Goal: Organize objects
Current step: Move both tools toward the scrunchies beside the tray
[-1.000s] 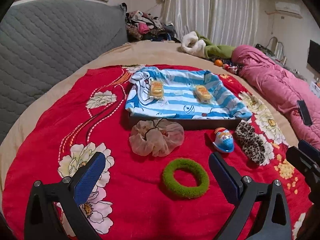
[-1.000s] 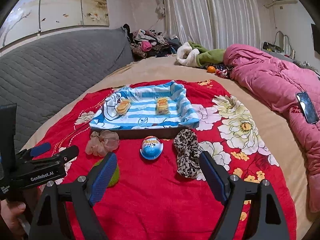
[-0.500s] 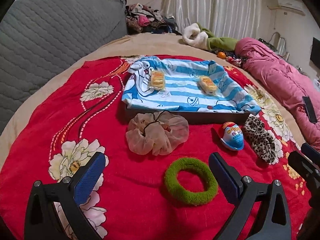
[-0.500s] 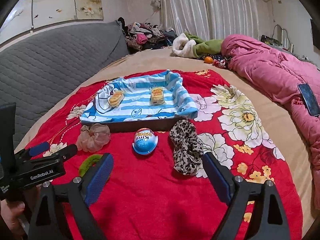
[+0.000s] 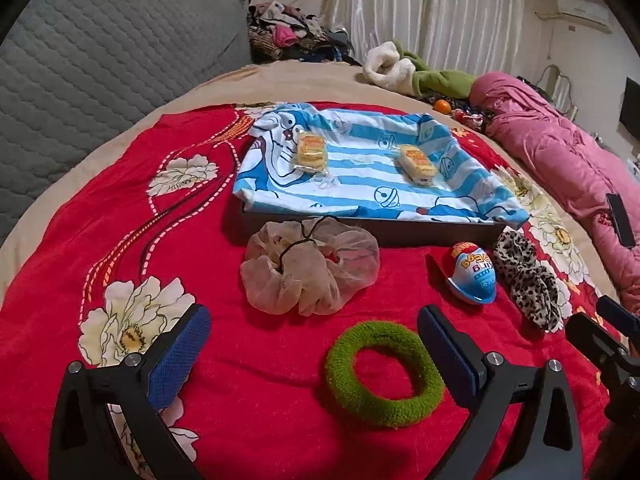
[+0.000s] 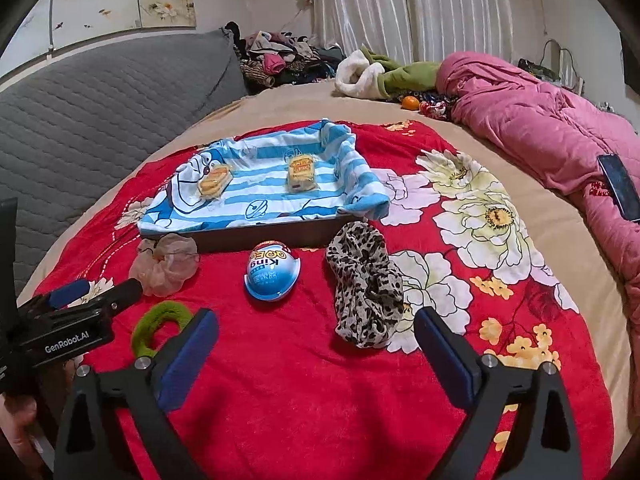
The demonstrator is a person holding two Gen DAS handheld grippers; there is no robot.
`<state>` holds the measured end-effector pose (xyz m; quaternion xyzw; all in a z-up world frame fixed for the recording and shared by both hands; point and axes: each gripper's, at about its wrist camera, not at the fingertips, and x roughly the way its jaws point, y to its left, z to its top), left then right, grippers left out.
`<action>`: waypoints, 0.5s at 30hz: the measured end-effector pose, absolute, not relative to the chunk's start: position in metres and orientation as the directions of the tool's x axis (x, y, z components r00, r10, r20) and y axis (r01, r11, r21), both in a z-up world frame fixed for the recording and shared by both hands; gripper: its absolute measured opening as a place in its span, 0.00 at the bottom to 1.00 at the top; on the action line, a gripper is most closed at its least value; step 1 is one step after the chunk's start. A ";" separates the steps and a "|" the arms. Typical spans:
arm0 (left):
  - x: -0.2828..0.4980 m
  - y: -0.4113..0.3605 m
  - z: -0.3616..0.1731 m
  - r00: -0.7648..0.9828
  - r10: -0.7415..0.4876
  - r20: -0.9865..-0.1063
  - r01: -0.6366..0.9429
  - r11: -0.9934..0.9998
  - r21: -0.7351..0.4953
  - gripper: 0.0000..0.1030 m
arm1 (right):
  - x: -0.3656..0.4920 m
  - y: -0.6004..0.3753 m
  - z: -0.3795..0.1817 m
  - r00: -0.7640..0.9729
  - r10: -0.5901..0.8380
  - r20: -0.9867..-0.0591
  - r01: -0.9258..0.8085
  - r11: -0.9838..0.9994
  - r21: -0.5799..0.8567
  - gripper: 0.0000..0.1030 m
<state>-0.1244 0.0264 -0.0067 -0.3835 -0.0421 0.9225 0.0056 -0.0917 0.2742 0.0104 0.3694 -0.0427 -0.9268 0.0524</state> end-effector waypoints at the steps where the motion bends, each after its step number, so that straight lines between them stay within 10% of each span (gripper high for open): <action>1: -0.124 0.026 -0.006 -0.706 0.040 -0.707 0.025 -0.996 -0.082 1.00 | -0.092 0.274 0.010 -0.721 -0.129 -0.681 0.065 -0.991 0.119 0.96; 15: -0.127 0.023 -0.006 -0.709 0.049 -0.704 0.021 -0.996 -0.091 1.00 | -0.092 0.276 0.011 -0.720 -0.121 -0.683 0.060 -0.992 0.112 0.96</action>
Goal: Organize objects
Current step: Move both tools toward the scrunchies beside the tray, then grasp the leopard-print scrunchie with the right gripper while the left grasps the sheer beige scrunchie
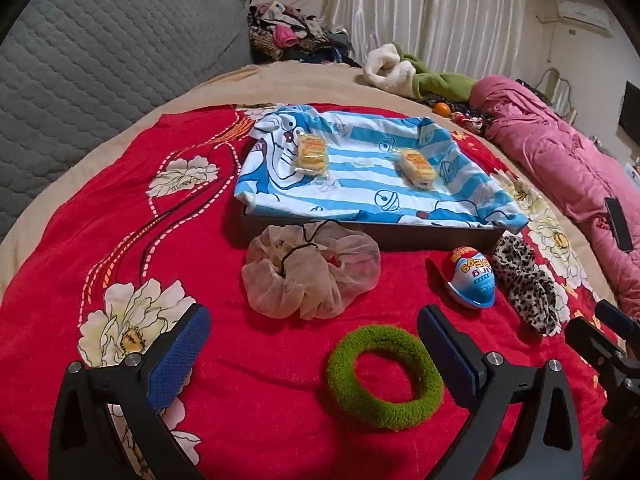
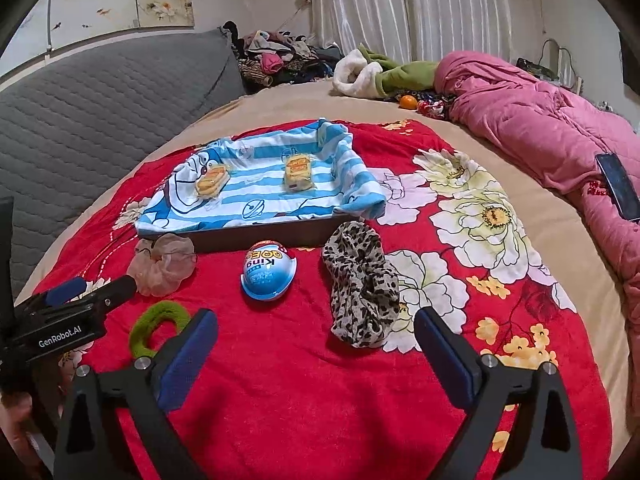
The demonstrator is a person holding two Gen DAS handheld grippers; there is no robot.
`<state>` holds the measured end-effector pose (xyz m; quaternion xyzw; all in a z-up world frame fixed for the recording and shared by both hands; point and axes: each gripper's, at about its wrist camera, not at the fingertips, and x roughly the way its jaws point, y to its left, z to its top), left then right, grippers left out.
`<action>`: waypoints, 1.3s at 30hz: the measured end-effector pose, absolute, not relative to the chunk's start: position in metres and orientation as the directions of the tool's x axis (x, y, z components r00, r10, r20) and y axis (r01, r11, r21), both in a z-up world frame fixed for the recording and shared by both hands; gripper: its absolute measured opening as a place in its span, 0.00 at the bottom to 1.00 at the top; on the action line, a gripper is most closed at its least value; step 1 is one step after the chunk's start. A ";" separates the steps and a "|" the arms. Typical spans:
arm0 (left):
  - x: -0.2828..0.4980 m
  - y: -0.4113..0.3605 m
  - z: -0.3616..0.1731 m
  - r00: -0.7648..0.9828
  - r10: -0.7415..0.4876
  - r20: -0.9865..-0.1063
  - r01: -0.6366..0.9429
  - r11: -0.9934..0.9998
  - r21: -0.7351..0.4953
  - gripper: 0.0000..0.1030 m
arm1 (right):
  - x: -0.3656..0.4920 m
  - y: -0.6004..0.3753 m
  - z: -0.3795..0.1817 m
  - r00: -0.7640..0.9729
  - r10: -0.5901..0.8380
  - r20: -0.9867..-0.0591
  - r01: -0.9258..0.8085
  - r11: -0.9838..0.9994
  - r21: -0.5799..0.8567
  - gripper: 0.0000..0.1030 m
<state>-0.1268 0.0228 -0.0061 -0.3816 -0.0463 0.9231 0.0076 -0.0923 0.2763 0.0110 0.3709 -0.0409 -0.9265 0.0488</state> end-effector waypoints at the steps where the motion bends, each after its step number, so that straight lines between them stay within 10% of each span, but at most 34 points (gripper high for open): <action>1: -0.128 0.023 -0.007 -0.708 0.052 -0.704 0.018 -0.996 -0.091 1.00 | -0.093 0.276 0.011 -0.719 -0.119 -0.685 0.059 -0.992 0.111 0.96; 39: -0.183 0.029 -0.045 -0.667 0.071 -0.742 -0.008 -0.996 -0.087 1.00 | -0.144 0.292 -0.032 -0.665 -0.072 -0.743 0.015 -0.996 0.083 0.96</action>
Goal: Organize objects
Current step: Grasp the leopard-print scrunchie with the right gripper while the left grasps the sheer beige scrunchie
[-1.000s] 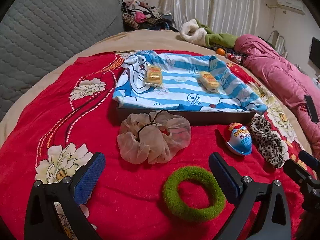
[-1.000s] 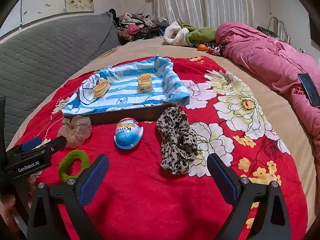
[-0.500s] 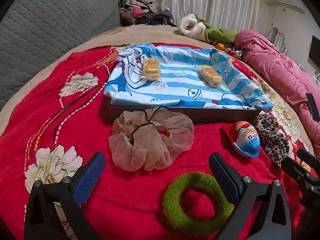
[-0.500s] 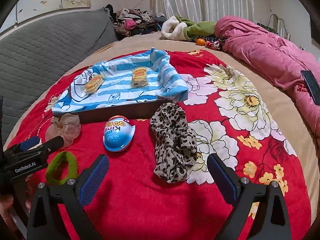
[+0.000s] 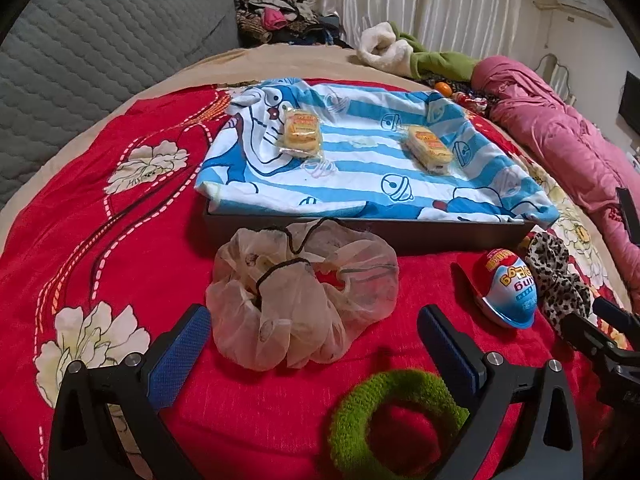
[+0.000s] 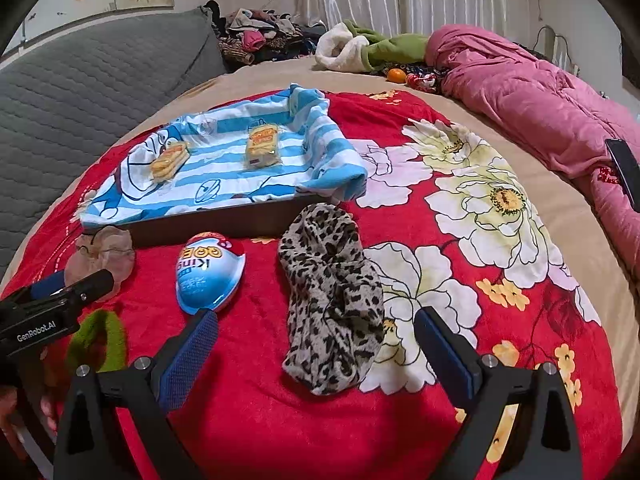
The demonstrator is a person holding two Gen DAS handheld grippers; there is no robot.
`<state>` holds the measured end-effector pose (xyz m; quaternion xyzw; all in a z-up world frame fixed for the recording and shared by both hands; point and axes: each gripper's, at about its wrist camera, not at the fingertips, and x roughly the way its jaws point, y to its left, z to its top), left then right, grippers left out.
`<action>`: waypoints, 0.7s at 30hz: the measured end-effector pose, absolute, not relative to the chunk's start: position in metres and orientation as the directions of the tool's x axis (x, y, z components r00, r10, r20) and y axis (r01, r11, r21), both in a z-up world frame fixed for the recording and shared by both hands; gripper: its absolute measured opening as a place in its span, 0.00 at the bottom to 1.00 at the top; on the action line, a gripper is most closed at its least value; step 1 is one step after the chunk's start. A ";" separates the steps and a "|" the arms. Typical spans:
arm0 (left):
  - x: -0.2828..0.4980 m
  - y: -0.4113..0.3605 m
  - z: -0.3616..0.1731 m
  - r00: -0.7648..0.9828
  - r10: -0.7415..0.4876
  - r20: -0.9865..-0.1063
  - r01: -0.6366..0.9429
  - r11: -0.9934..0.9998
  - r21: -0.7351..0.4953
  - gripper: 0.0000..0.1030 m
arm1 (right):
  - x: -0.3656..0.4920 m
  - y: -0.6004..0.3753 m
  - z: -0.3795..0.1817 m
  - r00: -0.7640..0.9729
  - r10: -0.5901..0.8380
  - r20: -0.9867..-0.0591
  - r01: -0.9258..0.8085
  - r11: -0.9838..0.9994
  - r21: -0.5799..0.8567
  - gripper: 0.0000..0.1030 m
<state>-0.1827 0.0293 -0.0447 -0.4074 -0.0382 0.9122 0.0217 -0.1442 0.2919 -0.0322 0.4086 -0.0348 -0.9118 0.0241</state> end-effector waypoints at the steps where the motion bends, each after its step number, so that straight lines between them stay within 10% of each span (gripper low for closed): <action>1: -0.184 0.030 -0.045 -0.665 0.064 -0.744 -0.007 -0.997 -0.080 1.00 | -0.146 0.293 -0.033 -0.663 -0.073 -0.745 0.014 -0.996 0.085 0.96; 21: -0.203 0.037 -0.052 -0.649 0.086 -0.756 -0.043 -0.996 -0.077 1.00 | -0.166 0.301 -0.048 -0.629 -0.073 -0.774 -0.007 -0.995 0.100 0.94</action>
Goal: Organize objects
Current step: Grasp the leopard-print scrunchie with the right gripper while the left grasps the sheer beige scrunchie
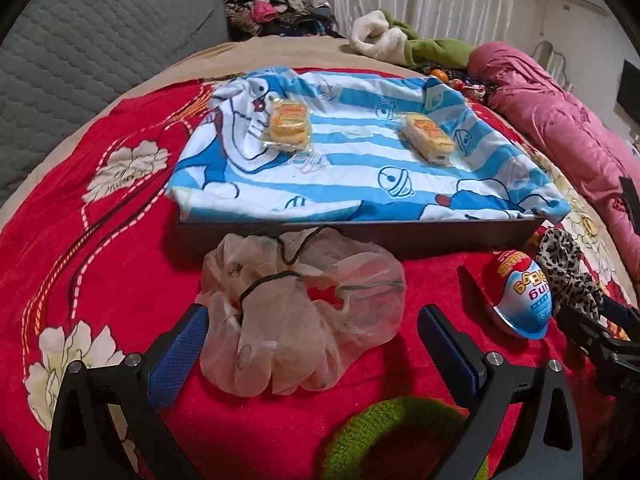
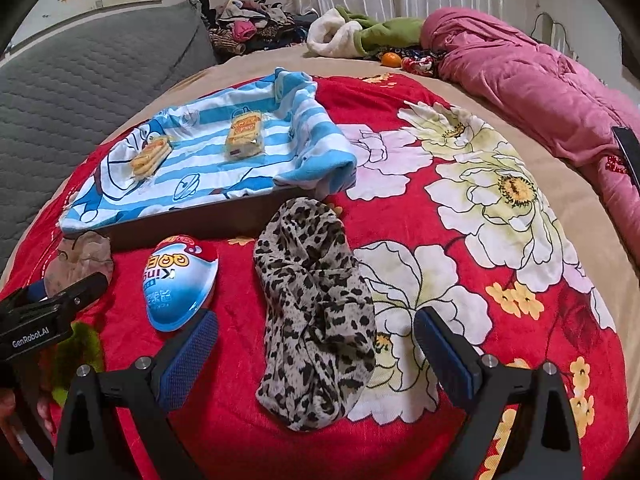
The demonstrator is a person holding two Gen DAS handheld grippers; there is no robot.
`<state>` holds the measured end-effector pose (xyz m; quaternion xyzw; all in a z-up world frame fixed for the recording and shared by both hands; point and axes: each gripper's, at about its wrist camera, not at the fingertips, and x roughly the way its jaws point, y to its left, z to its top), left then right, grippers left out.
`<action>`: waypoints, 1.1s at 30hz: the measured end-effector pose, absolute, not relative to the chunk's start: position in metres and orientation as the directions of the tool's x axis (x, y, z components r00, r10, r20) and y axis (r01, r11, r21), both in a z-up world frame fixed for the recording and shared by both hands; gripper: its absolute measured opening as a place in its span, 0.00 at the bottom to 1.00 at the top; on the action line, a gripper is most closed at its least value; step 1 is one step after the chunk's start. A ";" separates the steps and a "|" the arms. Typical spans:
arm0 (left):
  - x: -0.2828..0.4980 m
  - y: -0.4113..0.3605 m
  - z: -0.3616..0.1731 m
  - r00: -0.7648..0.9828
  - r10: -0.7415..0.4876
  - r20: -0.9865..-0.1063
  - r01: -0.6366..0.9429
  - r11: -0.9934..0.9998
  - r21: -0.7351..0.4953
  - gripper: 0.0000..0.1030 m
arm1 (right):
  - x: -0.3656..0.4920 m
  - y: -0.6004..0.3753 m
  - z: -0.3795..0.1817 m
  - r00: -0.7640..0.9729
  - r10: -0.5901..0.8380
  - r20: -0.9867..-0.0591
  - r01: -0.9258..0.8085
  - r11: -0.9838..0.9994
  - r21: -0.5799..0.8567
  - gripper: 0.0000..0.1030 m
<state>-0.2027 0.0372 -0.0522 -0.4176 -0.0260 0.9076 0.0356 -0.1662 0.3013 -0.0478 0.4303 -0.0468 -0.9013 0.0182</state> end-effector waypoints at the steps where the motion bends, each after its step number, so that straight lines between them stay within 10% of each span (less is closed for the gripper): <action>1: -0.203 0.037 -0.051 -0.652 0.089 -0.753 -0.045 -0.996 -0.079 1.00 | -0.167 0.301 -0.049 -0.625 -0.074 -0.777 -0.008 -0.995 0.102 0.93; 21: -0.205 0.036 -0.057 -0.598 0.152 -0.787 -0.110 -0.988 -0.107 0.48 | -0.172 0.300 -0.055 -0.598 -0.097 -0.795 0.004 -0.993 0.118 0.39; 33: -0.205 0.035 -0.058 -0.583 0.182 -0.792 -0.118 -0.983 -0.139 0.31 | -0.170 0.297 -0.052 -0.601 -0.102 -0.792 0.020 -0.993 0.113 0.24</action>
